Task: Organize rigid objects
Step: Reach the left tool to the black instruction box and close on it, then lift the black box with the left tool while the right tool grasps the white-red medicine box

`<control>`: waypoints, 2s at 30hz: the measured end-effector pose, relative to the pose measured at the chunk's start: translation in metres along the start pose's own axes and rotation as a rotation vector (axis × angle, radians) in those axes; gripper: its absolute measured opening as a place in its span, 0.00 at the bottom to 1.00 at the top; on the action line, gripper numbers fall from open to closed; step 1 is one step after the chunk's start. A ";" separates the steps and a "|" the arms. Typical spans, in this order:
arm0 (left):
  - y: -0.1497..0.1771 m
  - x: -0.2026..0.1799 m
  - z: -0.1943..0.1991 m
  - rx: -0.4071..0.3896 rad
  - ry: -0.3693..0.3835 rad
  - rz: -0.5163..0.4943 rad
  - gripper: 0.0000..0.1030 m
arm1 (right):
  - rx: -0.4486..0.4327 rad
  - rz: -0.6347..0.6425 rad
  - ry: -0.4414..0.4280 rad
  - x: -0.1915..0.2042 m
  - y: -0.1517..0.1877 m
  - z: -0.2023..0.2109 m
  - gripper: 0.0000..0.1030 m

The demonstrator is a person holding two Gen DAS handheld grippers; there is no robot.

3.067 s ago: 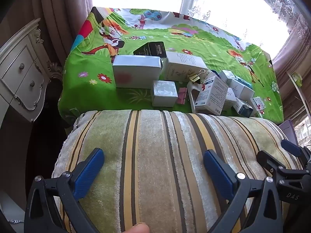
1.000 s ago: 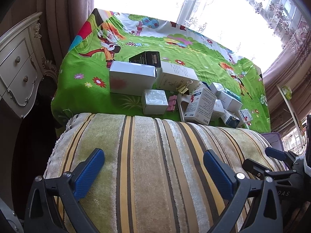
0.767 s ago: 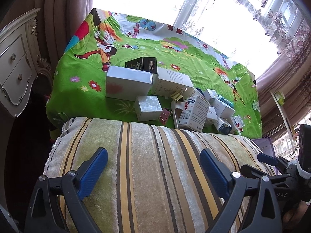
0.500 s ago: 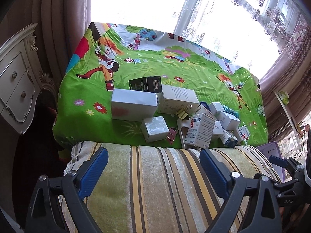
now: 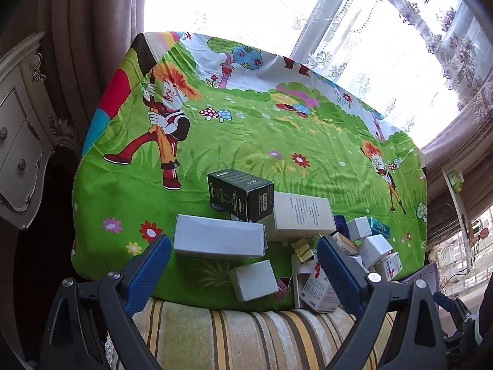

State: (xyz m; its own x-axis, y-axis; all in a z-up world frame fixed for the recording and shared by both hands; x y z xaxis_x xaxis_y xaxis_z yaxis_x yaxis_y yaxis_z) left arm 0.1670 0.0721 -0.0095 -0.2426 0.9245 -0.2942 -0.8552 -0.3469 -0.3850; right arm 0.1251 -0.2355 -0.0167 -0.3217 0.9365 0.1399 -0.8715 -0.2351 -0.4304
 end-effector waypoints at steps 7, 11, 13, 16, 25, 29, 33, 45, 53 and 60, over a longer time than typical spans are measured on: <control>-0.042 -0.003 -0.040 0.128 0.027 0.146 0.94 | 0.009 -0.072 0.038 -0.029 -0.013 -0.012 1.00; -0.052 -0.002 -0.068 0.215 0.033 0.220 0.94 | 0.022 -0.097 0.069 -0.045 -0.018 -0.021 1.00; -0.053 -0.003 -0.081 0.257 0.026 0.239 0.94 | 0.031 -0.089 0.091 -0.048 -0.019 -0.024 1.00; -0.055 -0.003 -0.098 0.318 0.006 0.254 0.92 | 0.030 -0.068 0.111 -0.051 -0.020 -0.025 1.00; -0.054 0.000 -0.130 0.424 -0.064 0.271 0.64 | 0.035 -0.057 0.083 -0.051 -0.018 -0.030 1.00; -0.052 0.001 -0.130 0.426 -0.052 0.281 0.39 | 0.030 -0.061 0.087 -0.054 -0.017 -0.030 1.00; -0.054 -0.001 -0.123 0.389 -0.048 0.281 0.39 | 0.034 -0.065 0.077 -0.055 -0.016 -0.032 1.00; -0.041 -0.048 -0.040 0.110 0.088 0.156 0.38 | 0.084 -0.077 0.083 -0.061 -0.021 -0.052 1.00; 0.017 -0.101 0.000 0.027 0.211 0.007 0.38 | 0.169 0.068 0.178 -0.057 -0.031 -0.084 1.00; 0.053 -0.124 0.008 -0.006 0.239 -0.049 0.38 | 0.214 0.111 0.236 -0.063 -0.039 -0.110 1.00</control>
State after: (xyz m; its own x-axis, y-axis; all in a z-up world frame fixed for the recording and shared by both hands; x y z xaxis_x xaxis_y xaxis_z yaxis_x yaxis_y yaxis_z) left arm 0.1481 -0.0596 0.0133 -0.0855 0.8768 -0.4732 -0.8605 -0.3044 -0.4086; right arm 0.2203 -0.2565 -0.1068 -0.3459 0.9307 -0.1187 -0.9019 -0.3647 -0.2314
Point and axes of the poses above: each gripper's, at about its wrist camera, not at the fingertips, and z roughly against the way its jaws point, x to its left, y to its underside, the point moved 6 cm from there along -z, roughly the way its jaws point, and after that the axes turned 7 degrees about x, right-handed, at the moved point
